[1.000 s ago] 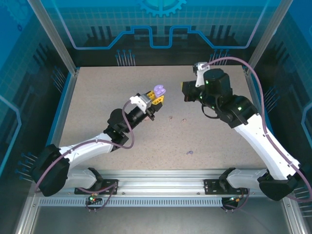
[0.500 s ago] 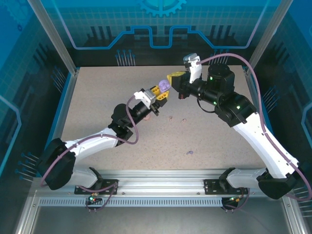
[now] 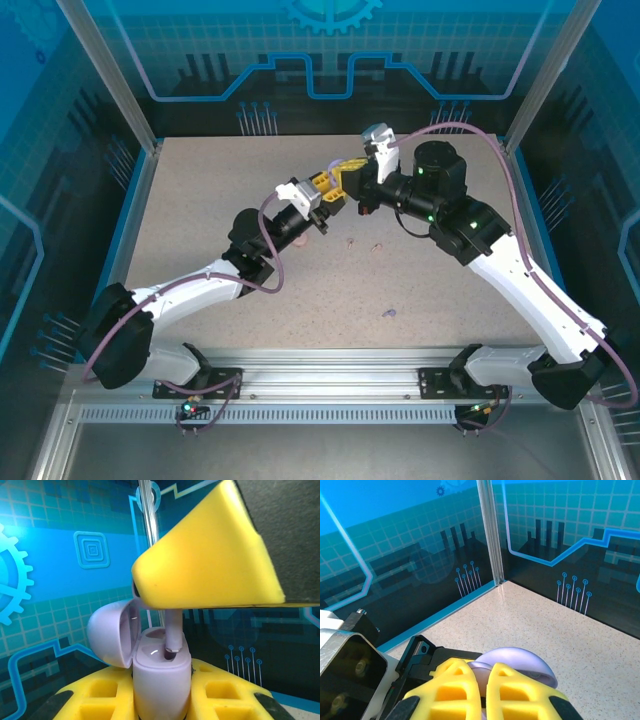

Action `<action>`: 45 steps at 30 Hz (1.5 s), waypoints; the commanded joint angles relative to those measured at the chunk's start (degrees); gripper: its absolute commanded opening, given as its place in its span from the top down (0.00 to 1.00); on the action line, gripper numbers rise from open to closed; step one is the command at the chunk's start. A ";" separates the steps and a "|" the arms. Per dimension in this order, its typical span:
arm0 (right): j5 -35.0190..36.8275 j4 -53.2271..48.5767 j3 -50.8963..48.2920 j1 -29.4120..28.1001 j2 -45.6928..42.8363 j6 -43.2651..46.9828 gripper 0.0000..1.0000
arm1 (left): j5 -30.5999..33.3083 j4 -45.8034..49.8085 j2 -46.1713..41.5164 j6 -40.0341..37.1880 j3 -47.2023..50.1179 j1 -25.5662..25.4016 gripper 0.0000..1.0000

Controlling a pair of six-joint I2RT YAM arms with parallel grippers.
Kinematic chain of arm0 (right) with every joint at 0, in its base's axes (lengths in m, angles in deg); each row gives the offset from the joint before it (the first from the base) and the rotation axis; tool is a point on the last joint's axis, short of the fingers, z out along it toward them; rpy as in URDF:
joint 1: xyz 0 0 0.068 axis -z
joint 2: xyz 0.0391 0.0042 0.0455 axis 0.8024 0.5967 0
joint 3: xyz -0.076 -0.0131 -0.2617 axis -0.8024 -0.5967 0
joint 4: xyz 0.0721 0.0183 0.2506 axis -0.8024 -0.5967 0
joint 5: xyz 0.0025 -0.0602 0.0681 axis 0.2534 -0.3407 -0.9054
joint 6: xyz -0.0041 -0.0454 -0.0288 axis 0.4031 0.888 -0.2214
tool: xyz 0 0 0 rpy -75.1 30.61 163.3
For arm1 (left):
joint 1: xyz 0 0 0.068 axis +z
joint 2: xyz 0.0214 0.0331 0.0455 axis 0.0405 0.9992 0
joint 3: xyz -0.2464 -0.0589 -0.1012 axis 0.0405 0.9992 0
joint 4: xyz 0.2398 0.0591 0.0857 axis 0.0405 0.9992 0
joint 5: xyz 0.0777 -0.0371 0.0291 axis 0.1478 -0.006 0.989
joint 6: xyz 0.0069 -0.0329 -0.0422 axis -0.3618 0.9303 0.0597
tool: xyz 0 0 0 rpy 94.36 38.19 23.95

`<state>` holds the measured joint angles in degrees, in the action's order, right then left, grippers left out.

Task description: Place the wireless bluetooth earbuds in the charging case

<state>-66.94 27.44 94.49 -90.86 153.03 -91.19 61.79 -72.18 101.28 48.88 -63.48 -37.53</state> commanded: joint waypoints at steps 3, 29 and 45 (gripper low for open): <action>0.61 2.20 -1.26 -0.08 -1.81 0.83 0.93 | -0.87 -1.45 -0.12 -0.03 -1.68 0.12 1.00; -1.49 0.84 -1.19 2.29 -0.51 -0.60 0.95 | -0.79 -0.87 0.28 0.64 -1.69 -0.05 1.00; -3.07 -4.42 -1.94 3.00 -0.80 7.78 0.97 | 0.00 0.05 -0.43 0.66 -1.76 -0.09 1.00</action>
<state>-68.16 27.39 92.16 -88.70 152.25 -86.56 61.79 -69.58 101.56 49.06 -63.56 -37.58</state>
